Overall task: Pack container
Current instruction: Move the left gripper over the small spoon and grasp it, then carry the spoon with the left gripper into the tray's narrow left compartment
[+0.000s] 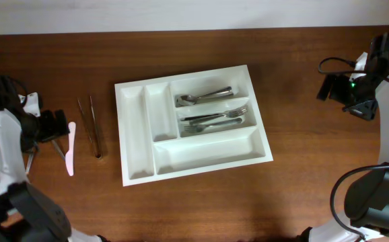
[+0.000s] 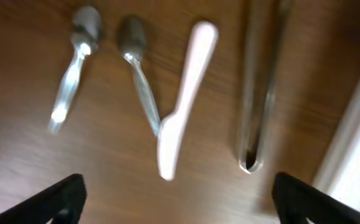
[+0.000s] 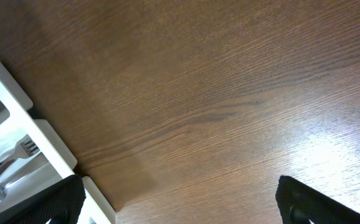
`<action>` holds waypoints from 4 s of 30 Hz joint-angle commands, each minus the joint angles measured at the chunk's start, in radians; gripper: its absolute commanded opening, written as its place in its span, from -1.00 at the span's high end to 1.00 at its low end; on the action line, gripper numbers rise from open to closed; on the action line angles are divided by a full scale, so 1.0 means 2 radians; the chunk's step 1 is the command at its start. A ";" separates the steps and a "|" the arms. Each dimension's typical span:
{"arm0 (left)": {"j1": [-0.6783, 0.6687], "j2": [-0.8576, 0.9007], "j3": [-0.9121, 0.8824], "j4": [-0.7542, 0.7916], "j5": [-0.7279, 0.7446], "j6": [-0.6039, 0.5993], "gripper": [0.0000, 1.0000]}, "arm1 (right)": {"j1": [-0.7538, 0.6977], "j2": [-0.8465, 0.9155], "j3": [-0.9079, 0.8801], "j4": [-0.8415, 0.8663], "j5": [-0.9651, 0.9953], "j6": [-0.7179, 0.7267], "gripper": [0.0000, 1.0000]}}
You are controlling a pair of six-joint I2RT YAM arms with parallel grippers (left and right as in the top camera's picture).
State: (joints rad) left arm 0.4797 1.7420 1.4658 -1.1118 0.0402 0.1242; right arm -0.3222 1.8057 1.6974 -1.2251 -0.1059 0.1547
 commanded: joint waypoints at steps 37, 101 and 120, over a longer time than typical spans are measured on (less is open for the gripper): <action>0.104 0.166 0.013 0.180 -0.006 0.309 -0.28 | -0.003 -0.006 -0.002 0.001 0.001 0.002 -0.97; -0.358 0.146 0.305 -0.080 0.003 -0.122 0.96 | -0.003 -0.006 -0.002 0.001 0.001 0.002 -0.98; -0.406 0.296 0.305 -0.070 -0.047 -0.234 0.96 | -0.003 -0.006 -0.002 0.001 0.001 0.002 -0.97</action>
State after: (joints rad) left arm -0.3344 2.3211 2.0754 -1.2488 -0.0204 -0.3405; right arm -0.3222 1.8057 1.6974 -1.2251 -0.1059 0.1535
